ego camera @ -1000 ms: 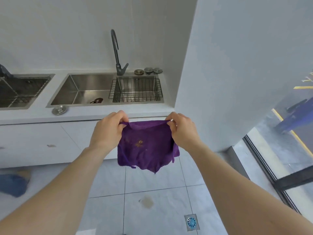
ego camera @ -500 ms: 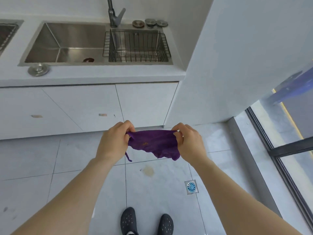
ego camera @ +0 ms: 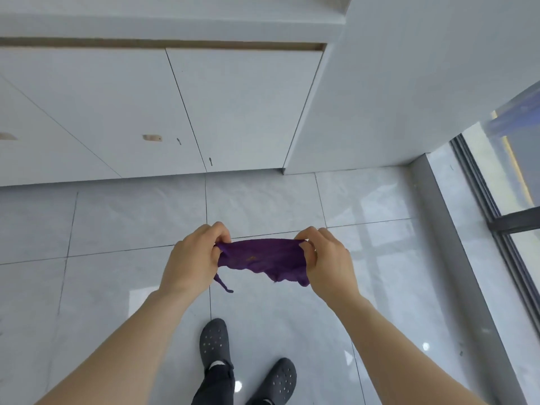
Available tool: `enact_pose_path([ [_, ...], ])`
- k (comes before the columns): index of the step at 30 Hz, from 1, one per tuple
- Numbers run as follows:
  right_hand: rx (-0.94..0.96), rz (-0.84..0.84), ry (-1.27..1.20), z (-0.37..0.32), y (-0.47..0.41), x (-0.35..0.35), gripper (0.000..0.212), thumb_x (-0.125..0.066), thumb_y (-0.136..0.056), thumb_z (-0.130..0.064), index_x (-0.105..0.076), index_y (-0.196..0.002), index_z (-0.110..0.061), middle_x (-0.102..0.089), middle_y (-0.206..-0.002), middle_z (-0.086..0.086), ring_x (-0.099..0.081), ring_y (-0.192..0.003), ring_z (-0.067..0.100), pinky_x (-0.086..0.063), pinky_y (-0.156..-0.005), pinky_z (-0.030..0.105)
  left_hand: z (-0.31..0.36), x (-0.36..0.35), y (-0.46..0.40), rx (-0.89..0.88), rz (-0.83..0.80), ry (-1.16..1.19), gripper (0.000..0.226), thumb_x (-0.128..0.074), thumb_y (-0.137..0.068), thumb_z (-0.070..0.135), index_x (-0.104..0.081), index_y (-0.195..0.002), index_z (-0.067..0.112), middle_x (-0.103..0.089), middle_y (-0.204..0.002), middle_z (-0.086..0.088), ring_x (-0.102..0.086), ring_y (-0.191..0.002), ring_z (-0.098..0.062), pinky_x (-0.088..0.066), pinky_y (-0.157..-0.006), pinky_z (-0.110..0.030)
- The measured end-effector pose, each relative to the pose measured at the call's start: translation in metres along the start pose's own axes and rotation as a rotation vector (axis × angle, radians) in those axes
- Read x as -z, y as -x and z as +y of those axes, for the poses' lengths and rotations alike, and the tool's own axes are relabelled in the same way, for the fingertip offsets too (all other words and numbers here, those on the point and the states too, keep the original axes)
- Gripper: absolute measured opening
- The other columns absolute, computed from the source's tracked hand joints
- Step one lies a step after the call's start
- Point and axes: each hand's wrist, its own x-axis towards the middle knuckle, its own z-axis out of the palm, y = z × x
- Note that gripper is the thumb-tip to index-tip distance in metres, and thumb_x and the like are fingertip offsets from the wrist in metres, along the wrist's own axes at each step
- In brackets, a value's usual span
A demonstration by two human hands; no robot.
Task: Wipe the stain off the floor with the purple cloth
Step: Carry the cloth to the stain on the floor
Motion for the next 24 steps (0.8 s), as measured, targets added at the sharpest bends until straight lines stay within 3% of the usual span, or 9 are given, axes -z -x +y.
enact_pose_path([
  [6,-0.012,-0.039,0.014,0.071,0.005,-0.085,0.025,-0.039,-0.093,-0.018,-0.062,-0.098,-0.026,-0.057,-0.09,-0.002,-0.061,-0.061,0.032,-0.054,-0.057,0.047,-0.052,-0.096,-0.007,0.021,-0.051,0.001,0.035,-0.049,-0.086,-0.006,-0.056,-0.091,0.028,-0.061,-0.091,0.01,-0.06,-0.074,-0.019,-0.05,-0.069,-0.035],
  [10,-0.039,-0.042,0.01,0.119,0.004,-0.159,0.024,-0.052,-0.095,0.001,-0.063,-0.099,-0.021,-0.055,-0.089,0.001,-0.059,-0.06,0.035,-0.053,-0.055,0.048,-0.104,-0.165,-0.021,0.035,-0.114,0.011,0.035,-0.049,-0.088,-0.006,-0.055,-0.091,0.029,-0.059,-0.091,0.012,-0.061,-0.075,-0.018,-0.051,-0.069,-0.035],
  [14,-0.071,-0.057,0.052,0.166,-0.001,-0.234,0.03,-0.058,-0.091,0.008,-0.063,-0.099,-0.021,-0.053,-0.09,-0.001,-0.058,-0.057,0.033,-0.053,-0.051,0.046,-0.16,-0.23,-0.042,0.004,-0.169,-0.007,0.034,-0.05,-0.085,-0.007,-0.057,-0.092,0.026,-0.057,-0.093,0.013,-0.061,-0.071,-0.021,-0.053,-0.068,-0.041],
  [18,-0.093,-0.075,0.069,0.21,-0.006,-0.304,0.039,-0.056,-0.086,0.014,-0.061,-0.098,-0.023,-0.051,-0.093,-0.003,-0.062,-0.06,0.029,-0.054,-0.052,0.045,-0.21,-0.288,-0.066,-0.04,-0.194,-0.031,0.032,-0.055,-0.083,-0.007,-0.059,-0.087,0.024,-0.06,-0.095,0.013,-0.06,-0.067,-0.023,-0.053,-0.064,-0.039],
  [24,-0.08,0.016,0.111,0.26,-0.028,-0.388,0.046,-0.059,-0.074,0.025,-0.067,-0.096,-0.014,-0.054,-0.092,0.0,-0.052,-0.054,0.025,-0.048,-0.046,0.041,-0.27,-0.363,-0.103,-0.152,-0.158,-0.106,0.034,-0.065,-0.075,-0.011,-0.062,-0.081,0.022,-0.062,-0.09,0.012,-0.058,-0.065,-0.016,-0.054,-0.055,-0.038],
])
